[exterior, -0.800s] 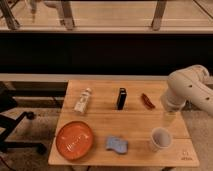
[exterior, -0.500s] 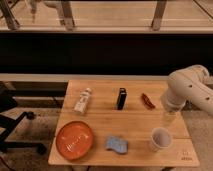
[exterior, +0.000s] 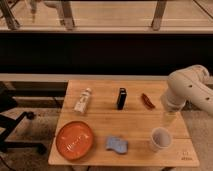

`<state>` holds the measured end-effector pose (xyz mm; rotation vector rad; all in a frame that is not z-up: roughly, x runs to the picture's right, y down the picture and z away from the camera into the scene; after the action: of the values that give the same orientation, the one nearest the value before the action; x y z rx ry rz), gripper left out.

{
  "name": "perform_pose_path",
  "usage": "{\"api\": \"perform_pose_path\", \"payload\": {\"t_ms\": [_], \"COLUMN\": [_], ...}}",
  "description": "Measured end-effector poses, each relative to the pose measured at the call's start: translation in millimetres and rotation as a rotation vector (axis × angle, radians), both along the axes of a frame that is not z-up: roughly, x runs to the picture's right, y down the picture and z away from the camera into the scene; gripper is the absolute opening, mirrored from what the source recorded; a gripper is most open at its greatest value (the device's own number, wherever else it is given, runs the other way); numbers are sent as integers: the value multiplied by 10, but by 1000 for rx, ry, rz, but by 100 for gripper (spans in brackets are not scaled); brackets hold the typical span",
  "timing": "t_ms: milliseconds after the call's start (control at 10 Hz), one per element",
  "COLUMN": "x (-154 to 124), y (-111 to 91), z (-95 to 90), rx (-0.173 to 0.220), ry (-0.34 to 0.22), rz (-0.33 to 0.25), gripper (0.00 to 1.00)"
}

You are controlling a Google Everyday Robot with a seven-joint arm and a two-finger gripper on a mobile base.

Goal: Knock the eraser over

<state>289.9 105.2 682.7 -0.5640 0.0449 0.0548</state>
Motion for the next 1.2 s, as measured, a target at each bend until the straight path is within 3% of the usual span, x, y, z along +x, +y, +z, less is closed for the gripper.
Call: {"api": "perform_pose_path", "payload": {"t_ms": [600,800,1000,1200], "x": [0,-1,-75,-42], "y": [0,-54,-232,-222], "z": [0,-2,-24,-40], "rx": [0,7,7,3], "ry": [0,-1,-12,-6], "rz": [0,2,-11,-13], "gripper": [80,72,59,60]}}
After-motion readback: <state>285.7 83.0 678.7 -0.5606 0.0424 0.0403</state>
